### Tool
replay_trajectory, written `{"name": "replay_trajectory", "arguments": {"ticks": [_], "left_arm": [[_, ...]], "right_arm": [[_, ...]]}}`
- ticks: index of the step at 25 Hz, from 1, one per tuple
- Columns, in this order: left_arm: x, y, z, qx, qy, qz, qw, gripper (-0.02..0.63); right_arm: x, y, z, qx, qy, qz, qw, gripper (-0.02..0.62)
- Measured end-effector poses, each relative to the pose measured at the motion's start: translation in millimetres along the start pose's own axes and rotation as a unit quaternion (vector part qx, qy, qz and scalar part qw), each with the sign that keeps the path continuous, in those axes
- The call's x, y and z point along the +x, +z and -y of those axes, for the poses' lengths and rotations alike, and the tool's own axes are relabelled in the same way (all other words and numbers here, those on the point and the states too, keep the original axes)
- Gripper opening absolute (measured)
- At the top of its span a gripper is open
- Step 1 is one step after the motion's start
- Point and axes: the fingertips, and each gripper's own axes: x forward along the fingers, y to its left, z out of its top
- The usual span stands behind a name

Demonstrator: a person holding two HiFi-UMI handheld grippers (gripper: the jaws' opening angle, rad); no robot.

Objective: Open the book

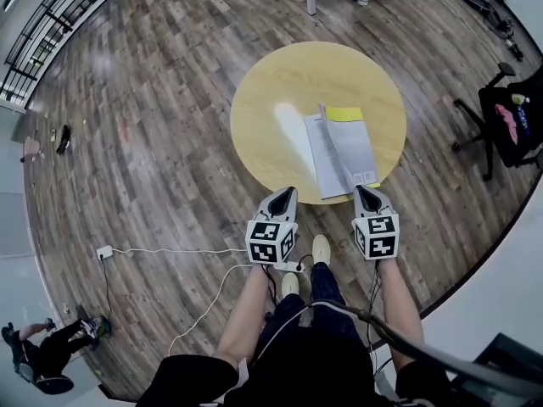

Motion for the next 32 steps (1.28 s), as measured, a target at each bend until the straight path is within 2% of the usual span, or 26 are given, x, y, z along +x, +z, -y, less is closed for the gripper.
{"name": "replay_trajectory", "arguments": {"ticks": [16, 25, 32], "left_arm": [[65, 31, 80, 0.044, -0.084, 0.000, 0.9955, -0.002], [105, 25, 118, 0.056, -0.111, -0.021, 0.9921, -0.002], [132, 16, 122, 0.053, -0.109, -0.040, 0.9919, -0.002]], "right_arm": [[-55, -2, 103, 0.055, -0.100, 0.028, 0.993, 0.006], [-57, -23, 148, 0.079, -0.118, 0.017, 0.990, 0.006], [-45, -44, 174, 0.094, -0.120, -0.004, 0.988, 0.006]]}}
